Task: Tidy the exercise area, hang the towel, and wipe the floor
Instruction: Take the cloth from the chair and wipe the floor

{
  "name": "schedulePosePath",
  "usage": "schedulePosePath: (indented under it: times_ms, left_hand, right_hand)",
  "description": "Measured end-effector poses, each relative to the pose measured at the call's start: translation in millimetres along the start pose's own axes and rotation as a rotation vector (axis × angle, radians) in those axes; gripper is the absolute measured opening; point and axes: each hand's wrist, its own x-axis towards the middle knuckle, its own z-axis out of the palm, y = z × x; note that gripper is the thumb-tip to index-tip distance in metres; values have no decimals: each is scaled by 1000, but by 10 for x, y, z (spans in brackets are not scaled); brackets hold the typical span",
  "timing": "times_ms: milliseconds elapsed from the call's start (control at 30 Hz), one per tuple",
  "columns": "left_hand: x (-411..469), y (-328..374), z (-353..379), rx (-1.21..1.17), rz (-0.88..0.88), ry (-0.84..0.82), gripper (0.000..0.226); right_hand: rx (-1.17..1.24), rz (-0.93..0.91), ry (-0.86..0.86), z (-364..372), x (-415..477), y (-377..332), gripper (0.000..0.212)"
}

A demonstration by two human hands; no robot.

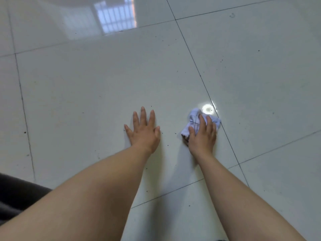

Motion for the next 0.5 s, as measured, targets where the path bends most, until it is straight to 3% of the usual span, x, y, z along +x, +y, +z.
schedulePosePath:
  times_ms: [167, 333, 500]
  left_hand:
    - [171, 219, -187, 103, 43, 3, 56]
    - [111, 522, -228, 56, -60, -113, 59]
    - [120, 281, -228, 133, 38, -66, 60]
  right_hand:
    - [-12, -123, -69, -144, 498, 132, 54]
    - [-67, 24, -117, -291, 760, 203, 58]
    - [12, -282, -212, -120, 655, -208, 54]
